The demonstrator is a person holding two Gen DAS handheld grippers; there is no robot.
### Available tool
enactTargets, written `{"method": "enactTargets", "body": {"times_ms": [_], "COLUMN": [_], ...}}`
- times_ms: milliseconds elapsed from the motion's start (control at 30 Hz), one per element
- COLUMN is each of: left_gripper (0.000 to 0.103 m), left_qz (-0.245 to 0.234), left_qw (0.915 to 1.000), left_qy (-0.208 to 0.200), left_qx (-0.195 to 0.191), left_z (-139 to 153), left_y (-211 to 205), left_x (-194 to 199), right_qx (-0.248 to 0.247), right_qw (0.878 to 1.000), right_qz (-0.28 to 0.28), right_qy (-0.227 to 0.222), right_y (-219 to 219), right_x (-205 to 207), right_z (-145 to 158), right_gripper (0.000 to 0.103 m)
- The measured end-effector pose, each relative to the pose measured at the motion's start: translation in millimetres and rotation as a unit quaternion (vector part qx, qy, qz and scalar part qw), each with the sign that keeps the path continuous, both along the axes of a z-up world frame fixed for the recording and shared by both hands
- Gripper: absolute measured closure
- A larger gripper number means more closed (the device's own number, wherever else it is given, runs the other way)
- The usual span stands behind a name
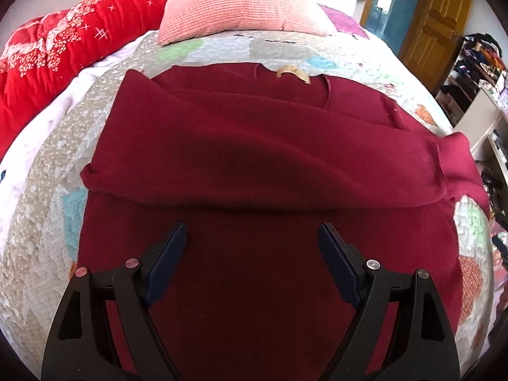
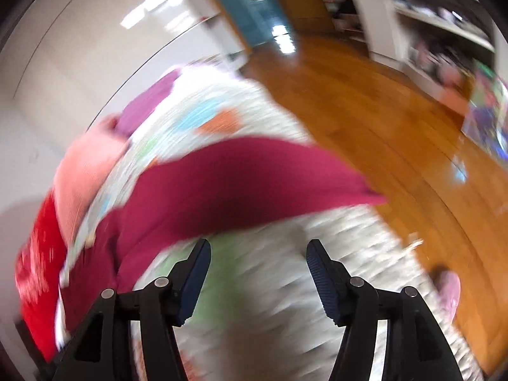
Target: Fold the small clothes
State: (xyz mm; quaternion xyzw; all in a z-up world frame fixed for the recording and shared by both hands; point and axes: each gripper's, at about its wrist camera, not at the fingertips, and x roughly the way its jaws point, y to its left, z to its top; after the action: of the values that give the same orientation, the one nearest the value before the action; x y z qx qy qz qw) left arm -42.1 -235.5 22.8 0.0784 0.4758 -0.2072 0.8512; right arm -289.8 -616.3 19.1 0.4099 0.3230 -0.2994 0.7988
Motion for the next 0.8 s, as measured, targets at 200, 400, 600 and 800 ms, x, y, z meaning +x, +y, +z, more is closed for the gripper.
{"method": "enactTargets", "body": {"times_ms": [200, 400, 600, 800], "left_gripper": [0.018, 0.018, 0.018, 0.018], "left_qz": [0.008, 0.001, 0.022, 0.07], "left_qw": [0.9999, 0.9999, 0.9991, 0.993], "left_qy": [-0.003, -0.01, -0.022, -0.029], "left_qx": [0.006, 0.01, -0.028, -0.091], "left_z": [-5, -5, 15, 44], "left_y": [-3, -4, 20, 65], "left_x": [2, 1, 8, 27], "right_qx": [0.172, 0.185, 0.07, -0.1], "right_qw": [0.98, 0.969, 0.988, 0.973], "right_qz": [-0.048, -0.077, -0.031, 0.129], "right_qy": [-0.093, -0.146, -0.136, -0.161], "right_y": [-61, -81, -74, 19], "right_x": [-19, -10, -4, 43], "right_z": [-56, -69, -8, 109], "right_gripper": [0.034, 0.075, 0.09, 0.09]}}
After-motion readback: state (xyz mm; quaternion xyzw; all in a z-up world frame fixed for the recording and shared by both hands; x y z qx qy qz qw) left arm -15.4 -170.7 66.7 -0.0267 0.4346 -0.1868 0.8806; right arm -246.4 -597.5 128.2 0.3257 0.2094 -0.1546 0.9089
